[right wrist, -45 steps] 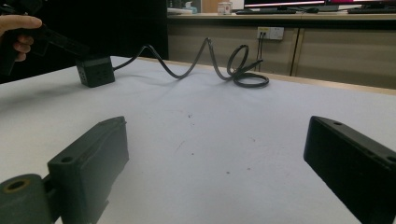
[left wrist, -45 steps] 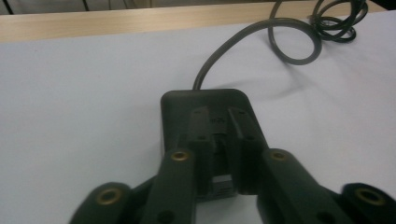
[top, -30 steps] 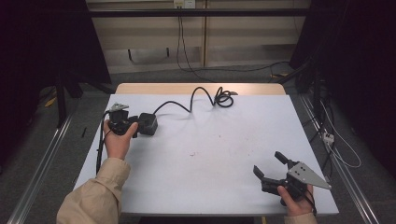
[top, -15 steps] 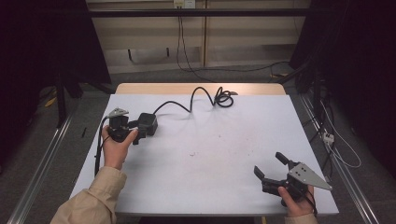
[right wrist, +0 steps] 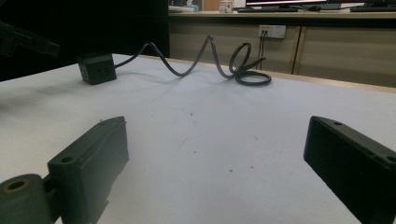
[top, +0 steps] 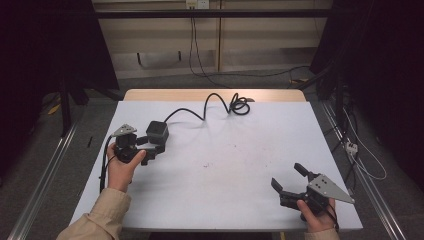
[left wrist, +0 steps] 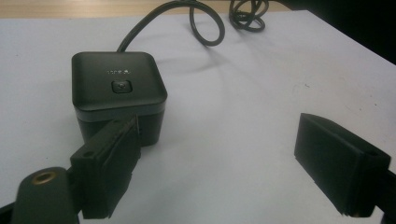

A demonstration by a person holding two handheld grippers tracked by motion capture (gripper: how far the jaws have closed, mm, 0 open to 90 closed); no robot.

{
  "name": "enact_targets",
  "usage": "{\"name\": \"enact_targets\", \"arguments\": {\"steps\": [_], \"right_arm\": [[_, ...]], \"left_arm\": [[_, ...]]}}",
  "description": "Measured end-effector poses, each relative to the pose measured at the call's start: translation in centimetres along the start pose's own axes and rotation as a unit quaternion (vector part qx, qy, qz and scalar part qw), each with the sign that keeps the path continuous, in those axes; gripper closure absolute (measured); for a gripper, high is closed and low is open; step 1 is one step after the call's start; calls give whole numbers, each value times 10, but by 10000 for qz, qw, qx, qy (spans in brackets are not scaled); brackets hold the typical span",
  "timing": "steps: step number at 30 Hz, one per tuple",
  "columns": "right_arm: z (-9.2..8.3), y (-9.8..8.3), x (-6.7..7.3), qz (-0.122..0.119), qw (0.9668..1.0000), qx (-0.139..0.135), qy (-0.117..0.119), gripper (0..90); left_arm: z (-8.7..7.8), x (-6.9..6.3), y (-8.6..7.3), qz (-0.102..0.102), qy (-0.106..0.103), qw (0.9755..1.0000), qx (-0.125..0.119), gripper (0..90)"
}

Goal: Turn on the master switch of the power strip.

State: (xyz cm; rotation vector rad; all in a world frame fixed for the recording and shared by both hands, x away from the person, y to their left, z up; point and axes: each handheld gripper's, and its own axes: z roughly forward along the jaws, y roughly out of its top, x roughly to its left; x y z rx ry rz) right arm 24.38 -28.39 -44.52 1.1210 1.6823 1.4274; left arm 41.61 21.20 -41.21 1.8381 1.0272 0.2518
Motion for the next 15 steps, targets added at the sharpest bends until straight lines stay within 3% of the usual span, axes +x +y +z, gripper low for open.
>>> {"name": "enact_targets", "arguments": {"steps": [15], "right_arm": [[0, 0, 0, -11, 10000, 4, 19, 60]], "left_arm": [[-16, -2, -22, 67, -132, 9999, -1, 116]]}}
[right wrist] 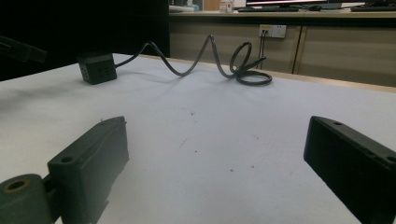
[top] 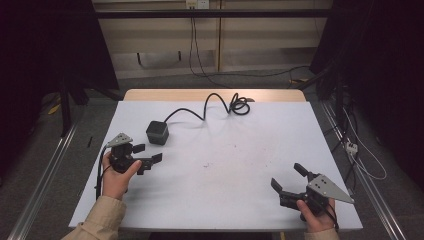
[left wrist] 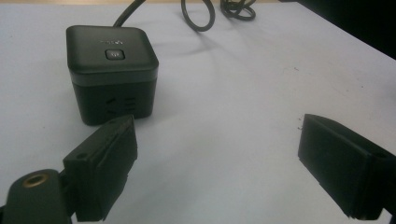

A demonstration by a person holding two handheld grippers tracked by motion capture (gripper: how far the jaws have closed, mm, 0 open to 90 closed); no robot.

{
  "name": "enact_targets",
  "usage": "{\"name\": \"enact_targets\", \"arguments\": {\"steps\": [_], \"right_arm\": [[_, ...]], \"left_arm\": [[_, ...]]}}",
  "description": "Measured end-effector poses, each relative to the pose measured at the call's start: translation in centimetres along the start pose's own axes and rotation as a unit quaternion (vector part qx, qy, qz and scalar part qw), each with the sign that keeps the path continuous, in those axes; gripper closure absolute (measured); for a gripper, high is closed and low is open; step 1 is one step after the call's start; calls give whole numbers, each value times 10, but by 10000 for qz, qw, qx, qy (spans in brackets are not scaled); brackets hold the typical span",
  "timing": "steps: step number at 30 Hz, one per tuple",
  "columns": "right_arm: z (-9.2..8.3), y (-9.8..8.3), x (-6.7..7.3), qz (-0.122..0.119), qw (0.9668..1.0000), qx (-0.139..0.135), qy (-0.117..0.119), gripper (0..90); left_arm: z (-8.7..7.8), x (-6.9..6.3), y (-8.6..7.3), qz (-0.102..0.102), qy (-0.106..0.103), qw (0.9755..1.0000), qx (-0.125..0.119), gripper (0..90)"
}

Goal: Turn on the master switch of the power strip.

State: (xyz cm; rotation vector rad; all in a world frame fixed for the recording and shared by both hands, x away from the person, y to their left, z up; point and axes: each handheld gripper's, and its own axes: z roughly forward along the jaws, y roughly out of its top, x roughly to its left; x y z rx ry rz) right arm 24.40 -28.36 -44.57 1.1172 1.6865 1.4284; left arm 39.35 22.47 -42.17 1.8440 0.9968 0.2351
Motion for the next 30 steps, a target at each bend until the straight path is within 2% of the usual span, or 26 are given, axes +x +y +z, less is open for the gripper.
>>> {"name": "enact_targets", "arguments": {"steps": [10, 21, 30], "right_arm": [[1, 0, 1, -11, 10000, 27, 13, 60], [0, 0, 1, -6, 10000, 25, 10, 60], [0, 0, 1, 9, 10000, 11, 11, 60]], "left_arm": [[-9, -2, -15, -1, -35, 10000, 2, 113], [-16, -2, -24, 44, 22, 10000, -33, 112], [-21, -6, -32, 194, 85, 9998, -19, 110]]}}
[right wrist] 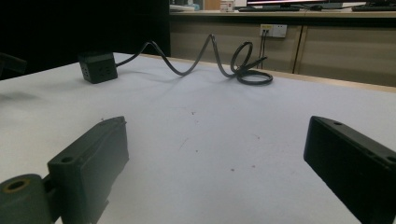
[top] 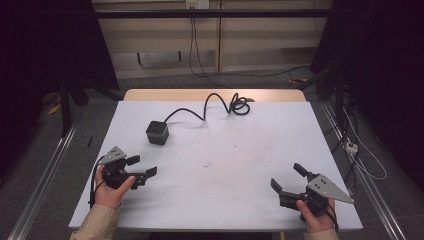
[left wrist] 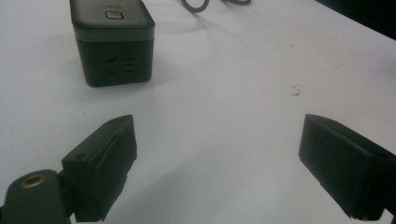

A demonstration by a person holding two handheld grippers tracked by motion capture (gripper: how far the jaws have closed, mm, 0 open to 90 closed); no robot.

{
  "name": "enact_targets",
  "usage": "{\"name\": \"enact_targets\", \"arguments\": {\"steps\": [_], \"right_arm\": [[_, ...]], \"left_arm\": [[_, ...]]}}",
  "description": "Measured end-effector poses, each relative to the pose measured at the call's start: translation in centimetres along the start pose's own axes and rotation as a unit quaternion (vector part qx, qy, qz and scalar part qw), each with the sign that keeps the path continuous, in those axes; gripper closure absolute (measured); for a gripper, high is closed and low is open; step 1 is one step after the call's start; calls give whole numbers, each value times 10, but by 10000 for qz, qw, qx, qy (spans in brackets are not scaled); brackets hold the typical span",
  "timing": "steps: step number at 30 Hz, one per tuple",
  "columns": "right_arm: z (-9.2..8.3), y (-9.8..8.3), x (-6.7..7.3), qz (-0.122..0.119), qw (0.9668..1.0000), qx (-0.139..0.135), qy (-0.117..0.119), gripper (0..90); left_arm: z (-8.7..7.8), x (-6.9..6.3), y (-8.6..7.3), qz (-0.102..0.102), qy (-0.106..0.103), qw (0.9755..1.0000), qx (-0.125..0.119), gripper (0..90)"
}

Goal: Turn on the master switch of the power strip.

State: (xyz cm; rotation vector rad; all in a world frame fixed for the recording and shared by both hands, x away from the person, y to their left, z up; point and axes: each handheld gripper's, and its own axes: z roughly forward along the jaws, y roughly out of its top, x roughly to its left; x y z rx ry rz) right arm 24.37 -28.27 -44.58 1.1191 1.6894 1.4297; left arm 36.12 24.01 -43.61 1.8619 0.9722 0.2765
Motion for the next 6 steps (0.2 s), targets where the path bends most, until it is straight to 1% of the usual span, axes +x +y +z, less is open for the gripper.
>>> {"name": "enact_targets", "arguments": {"steps": [1, 3, 6], "right_arm": [[0, 0, 0, -6, 10000, 7, -1, 60], [1, 0, 0, -22, 10000, 19, 5, 60], [1, 0, 0, -40, 10000, 5, 26, 60]], "left_arm": [[0, 0, -1, -33, 3, 10000, -13, 106], [-1, 0, -2, 23, 41, 10000, 13, 104], [0, 0, -3, 4, 91, 10000, -21, 92]]}}
